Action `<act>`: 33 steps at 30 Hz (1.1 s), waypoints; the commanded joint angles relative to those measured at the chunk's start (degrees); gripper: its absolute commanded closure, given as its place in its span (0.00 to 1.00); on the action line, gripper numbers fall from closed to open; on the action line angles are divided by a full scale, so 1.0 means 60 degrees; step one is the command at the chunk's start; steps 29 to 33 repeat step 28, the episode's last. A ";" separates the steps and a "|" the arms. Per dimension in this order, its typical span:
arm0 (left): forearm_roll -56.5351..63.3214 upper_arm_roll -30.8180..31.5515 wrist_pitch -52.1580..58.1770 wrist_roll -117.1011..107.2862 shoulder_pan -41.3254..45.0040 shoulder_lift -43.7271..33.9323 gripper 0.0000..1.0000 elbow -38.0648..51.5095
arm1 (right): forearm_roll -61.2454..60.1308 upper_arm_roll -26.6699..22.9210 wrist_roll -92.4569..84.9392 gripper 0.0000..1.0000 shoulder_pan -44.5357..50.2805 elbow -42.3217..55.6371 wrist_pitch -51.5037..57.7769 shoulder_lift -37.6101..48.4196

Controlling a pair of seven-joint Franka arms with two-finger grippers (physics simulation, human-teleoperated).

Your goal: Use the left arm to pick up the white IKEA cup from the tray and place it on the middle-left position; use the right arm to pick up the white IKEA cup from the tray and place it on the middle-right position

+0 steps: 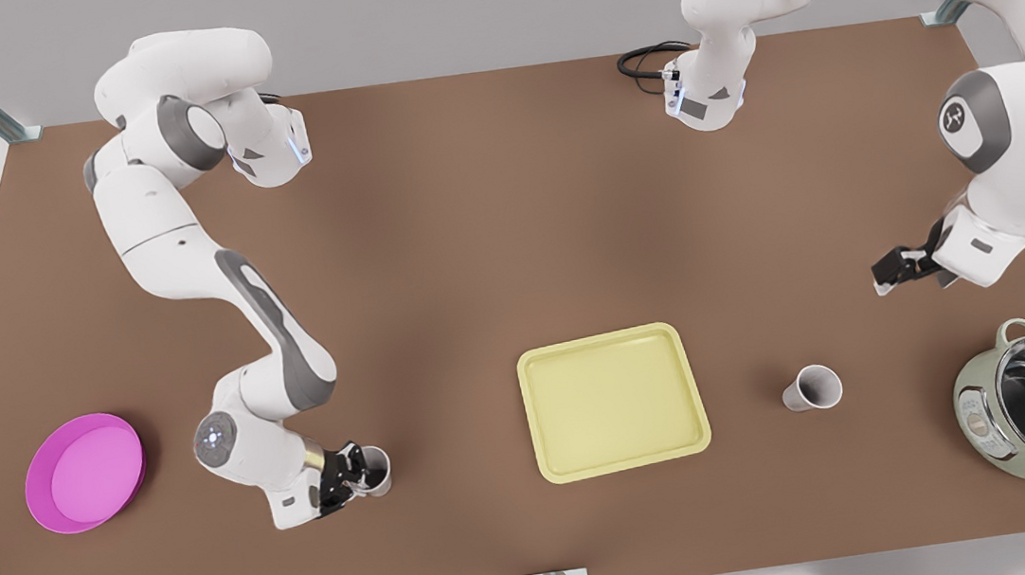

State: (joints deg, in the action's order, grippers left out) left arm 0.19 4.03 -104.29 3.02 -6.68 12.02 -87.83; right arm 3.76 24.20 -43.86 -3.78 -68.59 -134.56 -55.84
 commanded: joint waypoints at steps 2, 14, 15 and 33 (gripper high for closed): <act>0.0027 0.0002 -0.0225 -0.0254 0.0001 0.0004 0.00 0.0005 | 0.0032 0.0039 -0.1098 0.73 -0.0014 0.0020 -0.0264 -0.0112; 0.0071 -0.0013 -0.0225 -0.0283 0.0001 0.0004 0.00 0.0005 | -0.0041 0.0903 -0.0529 0.44 -0.0454 0.0108 0.0905 0.0898; 0.0056 -0.0028 -0.0225 -0.0283 0.0001 0.0004 0.00 0.0020 | -0.0041 0.0932 0.0451 0.44 -0.0425 0.0094 0.2016 0.1468; -0.0017 -0.0013 -0.0196 -0.0312 0.0015 0.0062 0.00 0.0122 | 0.0736 -0.1456 0.9229 0.00 -0.0527 -0.3349 1.0063 0.5382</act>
